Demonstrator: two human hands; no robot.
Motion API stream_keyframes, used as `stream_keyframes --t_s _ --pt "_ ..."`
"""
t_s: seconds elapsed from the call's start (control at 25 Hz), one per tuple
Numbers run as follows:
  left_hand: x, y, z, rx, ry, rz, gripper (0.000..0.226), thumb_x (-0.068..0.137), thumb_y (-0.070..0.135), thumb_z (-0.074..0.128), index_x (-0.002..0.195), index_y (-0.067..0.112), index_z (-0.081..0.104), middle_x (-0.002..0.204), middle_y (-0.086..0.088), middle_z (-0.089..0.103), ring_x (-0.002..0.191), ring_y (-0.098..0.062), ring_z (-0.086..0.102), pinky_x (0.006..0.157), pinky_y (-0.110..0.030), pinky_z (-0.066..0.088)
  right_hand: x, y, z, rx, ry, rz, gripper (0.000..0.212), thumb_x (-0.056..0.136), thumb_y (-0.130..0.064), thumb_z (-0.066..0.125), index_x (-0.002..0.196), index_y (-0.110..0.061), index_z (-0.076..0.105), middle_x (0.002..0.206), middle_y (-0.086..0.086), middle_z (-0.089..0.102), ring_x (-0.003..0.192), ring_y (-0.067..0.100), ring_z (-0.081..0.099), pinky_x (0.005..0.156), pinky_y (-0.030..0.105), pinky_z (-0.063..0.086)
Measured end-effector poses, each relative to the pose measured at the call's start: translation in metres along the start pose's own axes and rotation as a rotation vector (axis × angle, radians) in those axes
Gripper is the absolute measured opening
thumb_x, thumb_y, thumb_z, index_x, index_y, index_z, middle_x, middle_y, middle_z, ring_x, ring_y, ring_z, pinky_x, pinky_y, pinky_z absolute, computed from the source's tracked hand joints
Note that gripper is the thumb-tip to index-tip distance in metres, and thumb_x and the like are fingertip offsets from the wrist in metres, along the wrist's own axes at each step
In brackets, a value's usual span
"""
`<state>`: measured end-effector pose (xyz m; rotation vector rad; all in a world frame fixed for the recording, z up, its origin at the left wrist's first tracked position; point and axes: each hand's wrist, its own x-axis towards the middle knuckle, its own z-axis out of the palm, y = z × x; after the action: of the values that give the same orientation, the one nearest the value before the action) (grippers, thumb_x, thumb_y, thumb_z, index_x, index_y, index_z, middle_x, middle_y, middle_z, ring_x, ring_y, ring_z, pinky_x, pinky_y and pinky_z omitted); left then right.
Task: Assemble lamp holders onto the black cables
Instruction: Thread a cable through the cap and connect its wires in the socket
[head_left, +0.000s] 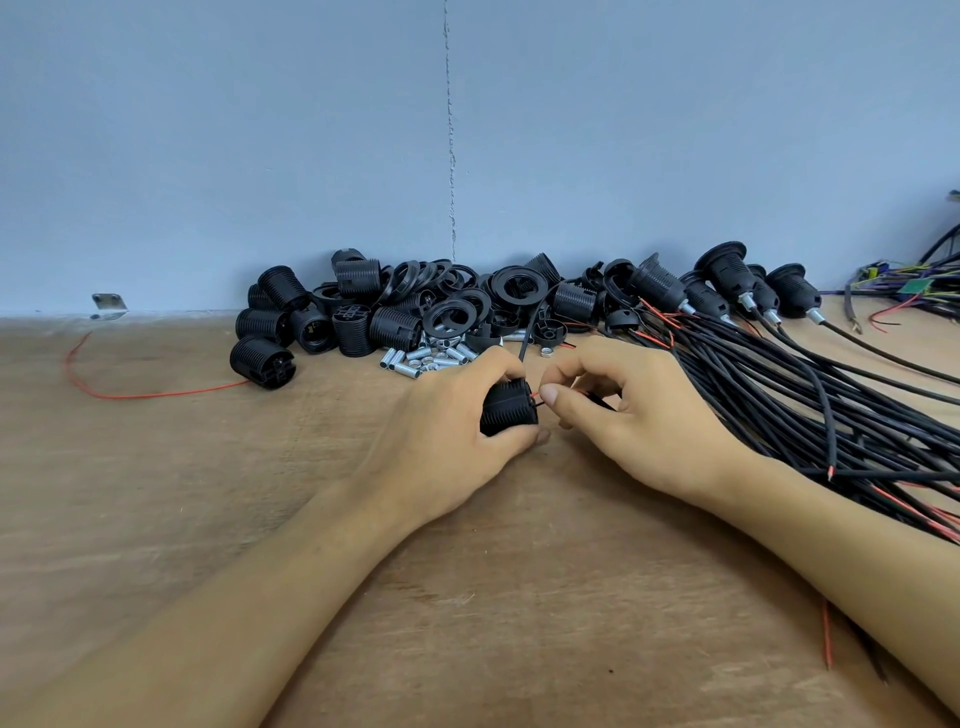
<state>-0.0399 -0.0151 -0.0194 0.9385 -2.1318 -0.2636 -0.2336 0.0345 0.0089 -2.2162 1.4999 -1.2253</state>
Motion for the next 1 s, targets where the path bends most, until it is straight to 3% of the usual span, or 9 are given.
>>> stream_keyframes --t_s 0.16,0.36,0.52,0.6,0.76,0.88,1.0 --pt "0.0 0.001 0.001 0.045 -0.01 0.022 0.04 0.077 0.051 0.079 0.103 0.041 0.051 0.09 0.019 0.063 0.082 -0.003 0.056 0.067 -0.013 0.04 0.0 -0.001 0.002 -0.011 -0.009 0.004 0.016 0.092 -0.013 0.067 0.08 -0.024 0.066 0.075 -0.007 0.064 0.076 0.012 0.061 0.075 0.035 0.049" --pt "-0.001 0.005 0.002 0.064 0.001 0.022 0.041 0.078 0.049 0.08 0.103 0.036 0.051 0.092 0.015 0.064 0.084 -0.009 0.058 0.069 -0.027 0.046 -0.001 -0.002 0.005 -0.071 0.002 -0.051 0.016 0.091 -0.013 0.066 0.077 -0.019 0.063 0.071 -0.007 0.059 0.072 0.014 0.055 0.073 0.04 0.048" --pt "-0.002 0.006 0.001 0.066 0.008 0.018 0.041 0.078 0.049 0.081 0.104 0.035 0.052 0.093 0.014 0.065 0.085 -0.01 0.059 0.069 -0.029 0.047 0.0 0.0 0.006 -0.072 -0.015 -0.039 0.015 0.092 -0.014 0.066 0.078 -0.022 0.064 0.072 -0.009 0.061 0.074 0.015 0.058 0.074 0.042 0.049" --pt "-0.002 0.004 0.001 0.069 0.011 0.021 0.041 0.077 0.05 0.08 0.103 0.037 0.051 0.091 0.015 0.064 0.083 -0.009 0.058 0.067 -0.026 0.046 0.0 0.0 0.004 -0.059 -0.028 -0.021 0.015 0.092 -0.016 0.067 0.079 -0.023 0.065 0.073 -0.008 0.063 0.075 0.014 0.06 0.076 0.039 0.049" --pt "0.001 0.0 0.003 0.066 0.025 -0.006 0.04 0.075 0.053 0.077 0.101 0.041 0.05 0.087 0.018 0.061 0.081 -0.007 0.057 0.067 -0.025 0.045 0.002 0.002 0.001 -0.033 -0.016 0.026 0.004 0.091 -0.026 0.07 0.09 -0.03 0.071 0.085 -0.013 0.069 0.082 0.005 0.064 0.073 0.018 0.047" --pt "0.004 -0.004 0.001 0.015 0.05 -0.055 0.036 0.073 0.054 0.075 0.101 0.04 0.058 0.09 0.017 0.063 0.086 -0.003 0.055 0.074 -0.025 0.048 0.006 0.011 -0.009 -0.085 -0.084 0.149 0.031 0.086 -0.048 0.07 0.114 -0.036 0.064 0.102 -0.016 0.065 0.09 0.0 0.063 0.077 0.018 0.047" --pt "0.006 -0.009 -0.003 -0.016 0.085 -0.115 0.031 0.078 0.051 0.077 0.102 0.038 0.063 0.09 0.018 0.065 0.087 -0.001 0.056 0.075 -0.02 0.045 0.009 0.015 -0.018 -0.245 -0.266 0.25 0.05 0.071 -0.064 0.073 0.111 -0.044 0.05 0.107 -0.021 0.057 0.097 -0.006 0.054 0.086 0.026 0.046"
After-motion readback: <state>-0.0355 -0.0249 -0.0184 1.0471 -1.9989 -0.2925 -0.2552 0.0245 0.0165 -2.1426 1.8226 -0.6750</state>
